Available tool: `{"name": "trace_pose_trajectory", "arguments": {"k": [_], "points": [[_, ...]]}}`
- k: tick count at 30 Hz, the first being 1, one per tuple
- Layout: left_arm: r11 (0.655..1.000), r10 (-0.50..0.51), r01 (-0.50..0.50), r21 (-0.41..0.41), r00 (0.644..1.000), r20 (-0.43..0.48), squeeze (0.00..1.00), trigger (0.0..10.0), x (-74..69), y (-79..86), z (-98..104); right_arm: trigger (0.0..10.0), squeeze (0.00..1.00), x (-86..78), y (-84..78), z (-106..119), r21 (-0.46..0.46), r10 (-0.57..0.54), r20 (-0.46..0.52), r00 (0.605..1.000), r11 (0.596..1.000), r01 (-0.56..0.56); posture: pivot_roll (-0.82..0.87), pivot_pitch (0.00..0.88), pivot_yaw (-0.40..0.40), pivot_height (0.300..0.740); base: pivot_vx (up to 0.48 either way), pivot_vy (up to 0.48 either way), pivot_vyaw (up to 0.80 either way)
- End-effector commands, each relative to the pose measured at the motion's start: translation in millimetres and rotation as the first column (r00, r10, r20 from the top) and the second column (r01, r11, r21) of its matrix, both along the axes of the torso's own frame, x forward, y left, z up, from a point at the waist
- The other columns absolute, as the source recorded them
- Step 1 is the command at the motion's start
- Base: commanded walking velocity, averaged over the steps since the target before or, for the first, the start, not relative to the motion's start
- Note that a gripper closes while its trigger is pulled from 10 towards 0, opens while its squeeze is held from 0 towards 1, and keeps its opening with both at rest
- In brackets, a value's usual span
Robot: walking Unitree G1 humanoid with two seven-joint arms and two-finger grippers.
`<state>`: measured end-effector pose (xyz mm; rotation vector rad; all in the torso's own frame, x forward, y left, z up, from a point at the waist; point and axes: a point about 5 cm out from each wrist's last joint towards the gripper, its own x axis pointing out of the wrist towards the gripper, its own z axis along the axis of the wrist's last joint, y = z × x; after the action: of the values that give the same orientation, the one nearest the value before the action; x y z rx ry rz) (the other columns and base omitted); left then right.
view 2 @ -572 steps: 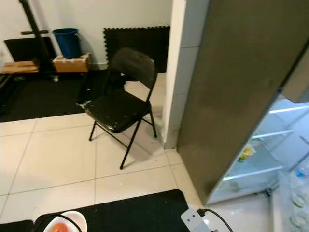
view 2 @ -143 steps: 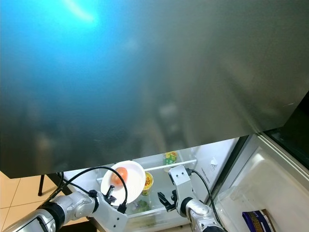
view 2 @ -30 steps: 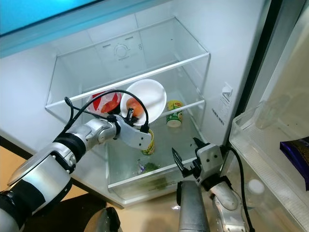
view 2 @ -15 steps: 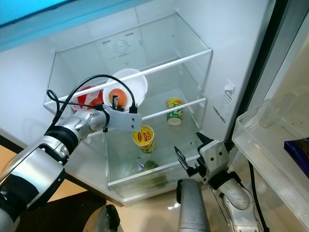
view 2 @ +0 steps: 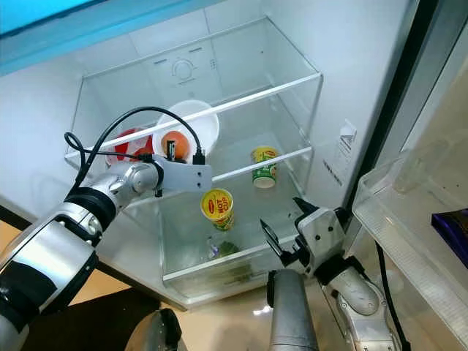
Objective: Restocking fridge
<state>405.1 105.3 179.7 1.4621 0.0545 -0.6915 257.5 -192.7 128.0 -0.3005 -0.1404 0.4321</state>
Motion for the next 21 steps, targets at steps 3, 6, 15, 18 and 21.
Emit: {"name": "trace_pose_trajectory", "arguments": {"k": [3,6,15,18,21], "points": [[1.0,0.007,-0.007,-0.004,1.0,0.009,0.91,10.0,1.5,8.0,5,10.0,0.0,-0.7,5.5,2,0.0,0.016,-0.002,1.0,1.0,-0.016,-0.31,0.225,0.221,0.55,0.0,0.0,0.0],[1.0,-0.006,0.007,-0.015,0.999,0.047,0.91,10.0,2.8,5.3,11,10.0,0.0,0.1,6.1,3,0.0,0.015,-0.001,1.0,1.0,-0.015,-0.31,0.216,0.221,0.55,0.0,0.0,0.0],[0.984,-0.138,0.142,-0.11,0.989,0.042,0.0,10.0,-0.3,-15.0,29,10.0,0.0,3.6,7.8,6,-0.004,0.019,0.003,1.0,1.0,-0.019,-0.31,0.201,0.219,0.55,0.0,0.0,0.0],[0.971,-0.208,0.202,-0.131,0.977,-0.036,0.0,10.0,-5.6,-21.0,25,10.0,0.0,5.3,7.7,7,-0.006,0.02,0.004,1.0,1.0,-0.02,-0.3,0.197,0.22,0.55,0.0,0.0,0.0],[0.956,-0.276,0.258,-0.139,0.952,-0.13,0.0,10.0,-12.2,-24.3,17,10.0,0.0,6.6,8.3,8,-0.007,0.022,0.006,1.0,1.0,-0.022,-0.3,0.196,0.219,0.55,0.0,0.0,0.0]]}}
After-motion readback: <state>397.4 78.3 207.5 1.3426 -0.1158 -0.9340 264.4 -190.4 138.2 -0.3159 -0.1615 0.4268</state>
